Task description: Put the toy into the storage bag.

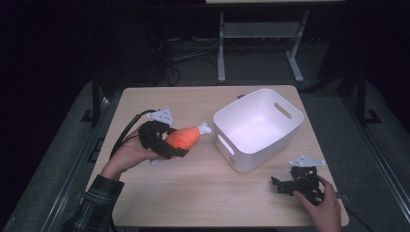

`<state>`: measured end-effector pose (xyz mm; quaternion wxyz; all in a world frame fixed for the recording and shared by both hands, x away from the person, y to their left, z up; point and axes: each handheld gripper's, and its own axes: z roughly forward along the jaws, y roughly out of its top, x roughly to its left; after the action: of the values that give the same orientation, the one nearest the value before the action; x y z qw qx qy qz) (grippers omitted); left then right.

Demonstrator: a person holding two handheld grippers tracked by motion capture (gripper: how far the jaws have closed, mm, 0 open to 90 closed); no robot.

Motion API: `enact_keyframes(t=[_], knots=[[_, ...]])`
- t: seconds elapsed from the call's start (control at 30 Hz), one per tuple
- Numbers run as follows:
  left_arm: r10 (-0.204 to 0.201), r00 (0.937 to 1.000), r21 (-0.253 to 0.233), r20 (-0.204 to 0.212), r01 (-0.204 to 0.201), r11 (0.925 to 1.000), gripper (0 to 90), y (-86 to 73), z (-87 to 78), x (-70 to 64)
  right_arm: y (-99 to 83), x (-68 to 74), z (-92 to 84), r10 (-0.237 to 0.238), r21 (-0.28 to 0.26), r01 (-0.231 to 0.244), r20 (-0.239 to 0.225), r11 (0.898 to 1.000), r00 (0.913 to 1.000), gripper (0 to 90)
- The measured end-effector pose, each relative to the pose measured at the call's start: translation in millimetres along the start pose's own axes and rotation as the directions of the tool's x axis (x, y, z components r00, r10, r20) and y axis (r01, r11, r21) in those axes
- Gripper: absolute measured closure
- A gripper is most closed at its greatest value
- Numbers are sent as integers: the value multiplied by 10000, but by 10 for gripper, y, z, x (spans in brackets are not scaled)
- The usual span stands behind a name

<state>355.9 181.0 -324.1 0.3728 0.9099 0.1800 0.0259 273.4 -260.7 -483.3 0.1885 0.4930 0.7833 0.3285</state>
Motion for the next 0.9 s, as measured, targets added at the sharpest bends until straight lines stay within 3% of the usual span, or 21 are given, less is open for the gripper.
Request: enact_keyframes(t=[0.43,0.53,0.9], knots=[[349,9994,13,61,-349,9994,209,305,-42,47,1,-1,-2,-12,16,12,-5,10000,10000,1],[473,9989,-29,-6,-473,9989,209,446,-27,82,1,-1,-2,-18,15,18,-7,10000,10000,2],[726,9974,15,38,-726,9974,209,725,59,149,1,-1,-2,-14,16,14,-4,10000,10000,2]])
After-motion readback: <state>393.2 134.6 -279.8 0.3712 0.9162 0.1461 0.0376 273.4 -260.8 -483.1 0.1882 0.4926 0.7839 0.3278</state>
